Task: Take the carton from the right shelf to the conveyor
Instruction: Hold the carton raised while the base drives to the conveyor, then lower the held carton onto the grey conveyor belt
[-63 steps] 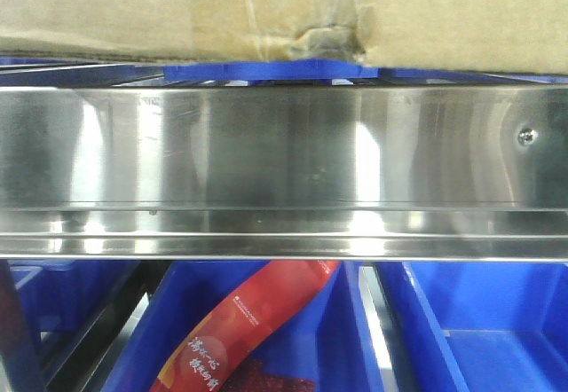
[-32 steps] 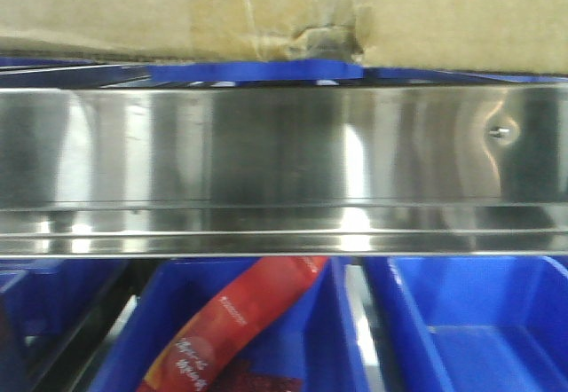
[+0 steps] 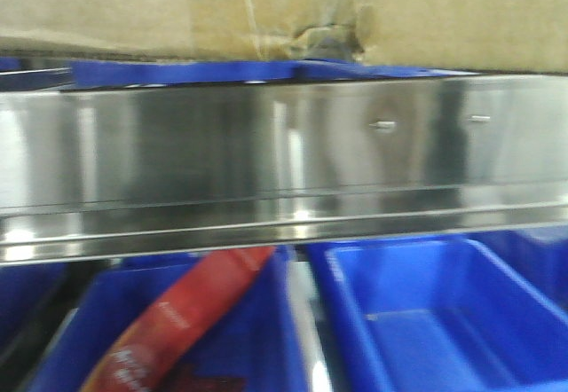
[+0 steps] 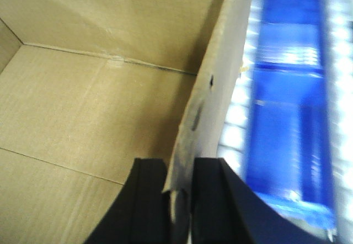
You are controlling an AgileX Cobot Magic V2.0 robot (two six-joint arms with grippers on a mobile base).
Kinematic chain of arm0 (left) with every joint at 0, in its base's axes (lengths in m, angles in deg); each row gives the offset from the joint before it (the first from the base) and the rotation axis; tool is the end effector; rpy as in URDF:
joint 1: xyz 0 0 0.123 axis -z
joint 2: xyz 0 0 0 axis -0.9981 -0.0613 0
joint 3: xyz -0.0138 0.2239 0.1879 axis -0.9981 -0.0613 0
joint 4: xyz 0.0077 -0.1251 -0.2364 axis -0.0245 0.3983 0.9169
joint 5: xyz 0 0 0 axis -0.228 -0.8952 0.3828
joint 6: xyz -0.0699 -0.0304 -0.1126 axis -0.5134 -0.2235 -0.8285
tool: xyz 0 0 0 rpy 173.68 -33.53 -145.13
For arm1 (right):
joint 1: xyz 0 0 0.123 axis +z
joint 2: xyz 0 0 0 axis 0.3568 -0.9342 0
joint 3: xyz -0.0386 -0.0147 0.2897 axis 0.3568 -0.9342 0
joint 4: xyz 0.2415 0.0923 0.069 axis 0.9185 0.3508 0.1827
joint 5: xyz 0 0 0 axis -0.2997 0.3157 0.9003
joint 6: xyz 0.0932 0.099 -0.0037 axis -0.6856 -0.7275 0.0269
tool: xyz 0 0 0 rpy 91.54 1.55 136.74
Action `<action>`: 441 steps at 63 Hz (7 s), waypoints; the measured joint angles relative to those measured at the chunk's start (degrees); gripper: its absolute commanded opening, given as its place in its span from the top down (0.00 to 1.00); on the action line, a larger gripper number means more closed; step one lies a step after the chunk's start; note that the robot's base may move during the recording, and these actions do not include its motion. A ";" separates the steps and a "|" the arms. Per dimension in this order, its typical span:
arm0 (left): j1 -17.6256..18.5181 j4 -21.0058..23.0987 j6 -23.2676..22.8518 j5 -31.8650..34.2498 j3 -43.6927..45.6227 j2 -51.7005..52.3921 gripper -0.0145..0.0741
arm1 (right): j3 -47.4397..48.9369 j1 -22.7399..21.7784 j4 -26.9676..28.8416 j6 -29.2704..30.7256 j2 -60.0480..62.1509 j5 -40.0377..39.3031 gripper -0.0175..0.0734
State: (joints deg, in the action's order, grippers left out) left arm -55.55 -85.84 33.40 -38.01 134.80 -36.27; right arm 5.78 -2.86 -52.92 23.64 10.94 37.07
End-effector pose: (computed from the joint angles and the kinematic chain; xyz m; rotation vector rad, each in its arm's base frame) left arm 0.2278 -0.1047 0.4826 0.1990 2.2315 -0.2108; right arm 0.2170 0.1009 0.4589 -0.3486 2.2230 0.4664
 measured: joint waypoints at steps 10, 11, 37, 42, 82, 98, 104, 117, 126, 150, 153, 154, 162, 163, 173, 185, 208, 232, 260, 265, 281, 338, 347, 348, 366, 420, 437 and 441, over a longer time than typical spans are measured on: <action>0.00 -0.34 0.00 0.33 0.00 0.00 0.85 | 0.00 0.00 0.00 0.00 0.00 -1.50 0.88; 0.00 -0.45 0.00 0.33 0.00 0.00 0.85 | 0.00 0.00 0.00 0.00 0.00 -1.63 0.88; 0.00 -0.55 0.00 0.81 0.00 0.00 0.85 | 0.00 0.00 0.00 0.05 0.00 -2.62 0.88; 0.00 -0.55 0.00 0.81 0.00 0.00 0.85 | 0.00 0.00 0.00 0.05 0.00 -2.72 0.88; 0.00 -0.88 0.00 0.92 0.00 0.00 0.85 | 0.00 0.00 0.00 0.05 0.00 -2.94 0.88; 0.00 -0.88 0.00 0.92 0.00 0.00 0.85 | 0.00 0.00 0.00 0.05 0.00 -2.94 0.88; 0.00 -0.88 0.00 0.92 0.00 0.00 0.85 | 0.00 0.00 0.00 0.05 0.00 -2.94 0.88; 0.00 -0.88 0.00 0.92 0.00 0.00 0.85 | 0.00 0.00 0.00 0.05 0.00 -2.94 0.88; 0.00 -0.88 0.00 0.92 0.00 0.00 0.85 | 0.00 0.00 0.00 0.05 0.00 -2.94 0.88; 0.00 -0.88 0.00 0.92 0.00 0.00 0.85 | 0.00 0.00 0.00 0.05 0.00 -2.94 0.88; 0.00 -0.88 0.00 0.92 0.00 0.00 0.85 | 0.00 0.00 0.00 0.05 0.00 -2.94 0.88; 0.00 -0.88 0.00 0.92 0.00 0.00 0.85 | 0.00 0.00 0.00 0.05 0.00 -2.94 0.88; 0.00 -0.88 0.00 0.92 0.00 0.00 0.85 | 0.00 0.00 0.00 0.15 0.00 -2.94 0.88; 0.00 -0.88 0.00 0.92 0.00 0.00 0.85 | 0.00 0.00 0.00 0.15 0.00 -2.94 0.88; 0.00 -0.88 0.00 0.92 0.00 0.00 0.85 | 0.00 0.00 0.00 0.15 0.00 -2.94 0.88; 0.00 -0.88 0.00 0.92 0.00 0.00 0.85 | 0.00 0.00 0.00 0.15 0.00 -2.94 0.88; 0.00 -0.88 0.00 0.80 0.00 0.00 0.85 | 0.00 0.00 0.00 0.15 0.00 -2.94 0.88; 0.00 -0.88 0.00 0.80 0.00 0.00 0.85 | 0.00 0.00 0.00 0.15 0.00 -2.94 0.88; 0.00 -0.88 0.00 0.80 0.00 0.00 0.85 | -0.10 0.00 0.00 0.15 0.00 -3.05 0.88; 0.00 -0.88 0.00 0.80 0.00 0.00 0.85 | -0.10 0.00 0.00 0.15 0.00 -3.05 0.88; 0.00 -0.99 0.00 0.80 0.00 0.00 0.85 | -0.10 0.00 0.00 0.15 0.00 -3.28 0.88; 0.00 -3.56 0.00 0.91 0.00 0.00 0.85 | -0.10 0.11 0.12 0.15 0.00 -4.09 0.88; 0.04 -3.69 0.00 1.02 0.00 0.00 0.85 | -0.10 0.11 0.12 0.15 0.00 -4.21 0.88; 0.04 -3.69 0.00 1.02 0.00 0.00 0.85 | -0.10 0.11 0.12 0.15 0.00 -4.21 0.88; 0.04 -3.83 0.00 1.02 0.00 0.00 0.85 | -0.10 0.11 0.12 0.15 0.00 -4.21 0.88; 0.83 -13.35 0.00 2.29 0.00 -0.19 0.85 | -0.10 0.24 1.54 0.15 -0.11 -5.86 0.88; 0.83 -13.57 0.00 2.37 0.00 -0.23 0.85 | -0.10 0.24 1.63 0.15 -0.20 -5.90 0.88; 0.83 -13.57 0.00 2.41 0.00 -0.23 0.85 | -0.10 0.24 1.63 0.15 -0.20 -5.90 0.88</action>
State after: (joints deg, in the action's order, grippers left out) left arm -54.72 -99.41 33.40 -35.60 134.80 -36.50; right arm 5.68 -2.63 -51.29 23.79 10.74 31.17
